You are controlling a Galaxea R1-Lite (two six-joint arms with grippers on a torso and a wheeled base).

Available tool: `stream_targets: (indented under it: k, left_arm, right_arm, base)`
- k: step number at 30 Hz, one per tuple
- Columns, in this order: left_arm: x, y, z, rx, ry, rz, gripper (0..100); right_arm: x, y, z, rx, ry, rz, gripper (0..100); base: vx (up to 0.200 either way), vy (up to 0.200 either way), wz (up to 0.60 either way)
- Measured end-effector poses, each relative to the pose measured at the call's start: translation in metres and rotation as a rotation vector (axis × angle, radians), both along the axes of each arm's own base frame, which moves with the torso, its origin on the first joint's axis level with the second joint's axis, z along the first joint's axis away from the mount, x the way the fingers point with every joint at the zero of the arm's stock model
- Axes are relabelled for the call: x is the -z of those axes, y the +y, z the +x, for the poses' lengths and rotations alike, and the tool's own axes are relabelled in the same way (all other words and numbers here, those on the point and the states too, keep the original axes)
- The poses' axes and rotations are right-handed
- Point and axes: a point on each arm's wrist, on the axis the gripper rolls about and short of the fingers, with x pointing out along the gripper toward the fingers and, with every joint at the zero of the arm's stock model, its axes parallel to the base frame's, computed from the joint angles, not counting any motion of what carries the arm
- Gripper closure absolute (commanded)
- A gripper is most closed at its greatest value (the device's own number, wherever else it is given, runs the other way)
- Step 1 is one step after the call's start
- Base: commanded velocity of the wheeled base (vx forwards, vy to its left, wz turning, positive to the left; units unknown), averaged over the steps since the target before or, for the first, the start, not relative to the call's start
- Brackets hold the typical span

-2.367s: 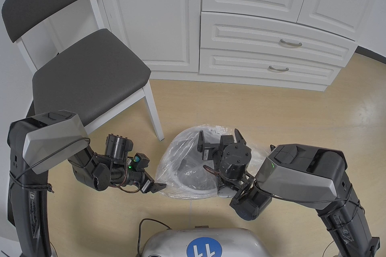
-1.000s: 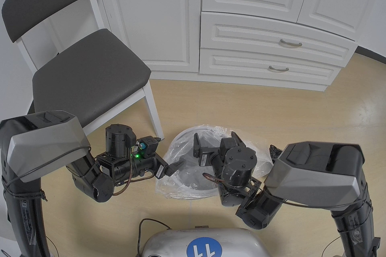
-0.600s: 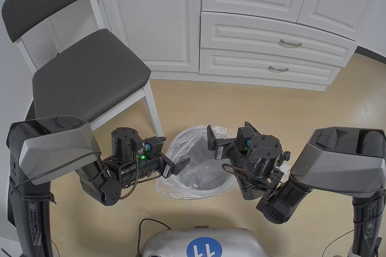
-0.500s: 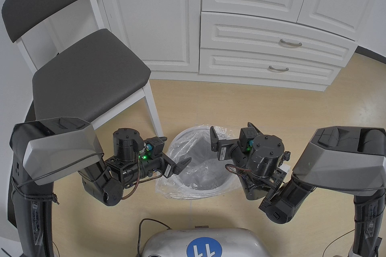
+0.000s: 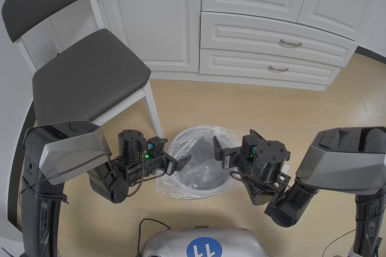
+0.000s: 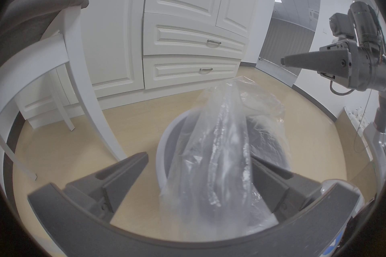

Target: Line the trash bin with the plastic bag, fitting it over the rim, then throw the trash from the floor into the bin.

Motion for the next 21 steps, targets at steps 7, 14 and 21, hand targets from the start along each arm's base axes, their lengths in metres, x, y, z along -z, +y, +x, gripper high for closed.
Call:
stream_targets:
  k: [7,14,21]
  left_arm:
    - [-0.001,0.002,0.005,-0.011,-0.009,-0.010,100]
    - [0.000,0.003,0.005,-0.012,-0.008,-0.010,100]
    - [-0.002,0.002,0.001,-0.007,-0.025,-0.017,100]
  right_arm:
    - [0.008,-0.011,-0.005,-0.037,0.036,-0.061,0]
    - [0.015,-0.030,-0.018,-0.244,0.101,-0.121,0]
    - [0.006,-0.045,-0.007,-0.390,0.025,-0.311,0]
  base:
    - [0.000,0.000,0.00]
    - [0.000,0.000,0.00]
    - [0.000,0.000,0.00]
